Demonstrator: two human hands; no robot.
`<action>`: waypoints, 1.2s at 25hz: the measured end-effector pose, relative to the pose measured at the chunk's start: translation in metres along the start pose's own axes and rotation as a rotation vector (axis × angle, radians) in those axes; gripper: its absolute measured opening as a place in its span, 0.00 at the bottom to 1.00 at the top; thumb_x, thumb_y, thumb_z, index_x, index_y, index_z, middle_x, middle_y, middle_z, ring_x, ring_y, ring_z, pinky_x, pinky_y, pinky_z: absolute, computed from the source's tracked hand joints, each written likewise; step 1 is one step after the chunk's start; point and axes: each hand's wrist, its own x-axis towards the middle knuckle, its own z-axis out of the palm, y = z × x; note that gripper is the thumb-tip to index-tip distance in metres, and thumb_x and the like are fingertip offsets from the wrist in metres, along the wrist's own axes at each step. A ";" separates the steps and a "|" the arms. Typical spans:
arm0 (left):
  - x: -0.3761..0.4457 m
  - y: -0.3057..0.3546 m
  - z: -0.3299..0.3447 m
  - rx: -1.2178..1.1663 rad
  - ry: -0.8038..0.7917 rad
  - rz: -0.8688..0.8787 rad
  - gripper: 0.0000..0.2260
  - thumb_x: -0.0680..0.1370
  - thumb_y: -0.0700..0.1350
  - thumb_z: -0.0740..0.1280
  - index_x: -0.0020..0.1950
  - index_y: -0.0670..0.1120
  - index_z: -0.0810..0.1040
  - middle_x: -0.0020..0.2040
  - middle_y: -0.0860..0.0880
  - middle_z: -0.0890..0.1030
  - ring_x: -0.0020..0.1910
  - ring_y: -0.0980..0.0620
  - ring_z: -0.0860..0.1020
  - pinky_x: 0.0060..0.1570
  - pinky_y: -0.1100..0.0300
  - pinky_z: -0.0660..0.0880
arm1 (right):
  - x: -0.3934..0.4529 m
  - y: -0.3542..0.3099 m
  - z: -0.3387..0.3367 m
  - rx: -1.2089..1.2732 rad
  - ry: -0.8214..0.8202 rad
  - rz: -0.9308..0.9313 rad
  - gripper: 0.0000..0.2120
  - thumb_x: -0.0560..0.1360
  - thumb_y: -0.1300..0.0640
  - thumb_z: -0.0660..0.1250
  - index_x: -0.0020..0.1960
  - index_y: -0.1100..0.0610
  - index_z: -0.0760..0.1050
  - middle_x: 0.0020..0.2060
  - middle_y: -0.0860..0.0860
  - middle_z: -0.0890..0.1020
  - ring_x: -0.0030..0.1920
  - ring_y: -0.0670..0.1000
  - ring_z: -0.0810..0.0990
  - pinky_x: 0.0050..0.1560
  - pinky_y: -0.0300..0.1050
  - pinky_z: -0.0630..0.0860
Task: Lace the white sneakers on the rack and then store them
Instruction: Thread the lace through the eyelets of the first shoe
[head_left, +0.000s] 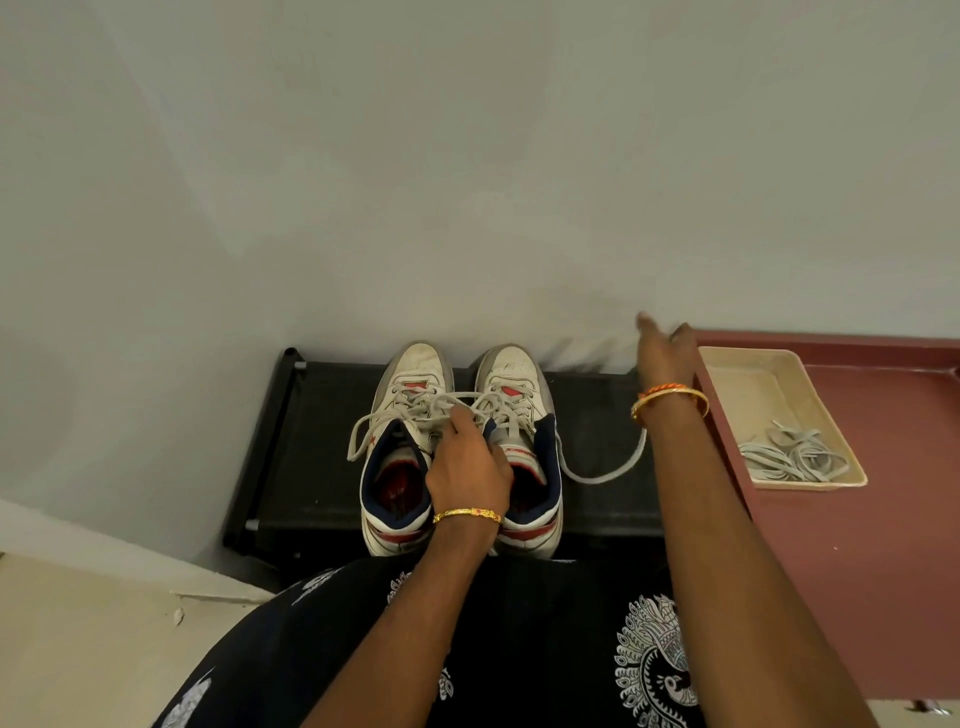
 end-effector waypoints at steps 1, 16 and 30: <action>0.000 -0.001 0.000 -0.040 0.032 0.034 0.19 0.77 0.46 0.65 0.65 0.44 0.63 0.62 0.44 0.72 0.58 0.46 0.75 0.49 0.57 0.75 | -0.009 0.010 0.004 -0.231 -0.099 0.013 0.34 0.75 0.47 0.67 0.74 0.62 0.59 0.71 0.60 0.65 0.69 0.60 0.66 0.68 0.52 0.66; 0.031 0.009 0.005 0.365 -0.074 0.382 0.12 0.80 0.49 0.59 0.61 0.53 0.78 0.62 0.51 0.74 0.65 0.48 0.64 0.61 0.52 0.62 | -0.064 0.060 0.034 -0.566 -0.257 -0.104 0.03 0.73 0.58 0.67 0.42 0.54 0.80 0.42 0.52 0.80 0.46 0.54 0.78 0.51 0.47 0.76; 0.037 0.017 0.013 0.373 -0.023 0.393 0.10 0.78 0.48 0.63 0.57 0.51 0.77 0.66 0.49 0.66 0.64 0.46 0.64 0.58 0.49 0.60 | -0.042 0.059 0.028 -0.426 -0.410 0.115 0.05 0.72 0.62 0.67 0.39 0.60 0.80 0.42 0.60 0.82 0.45 0.57 0.80 0.51 0.53 0.77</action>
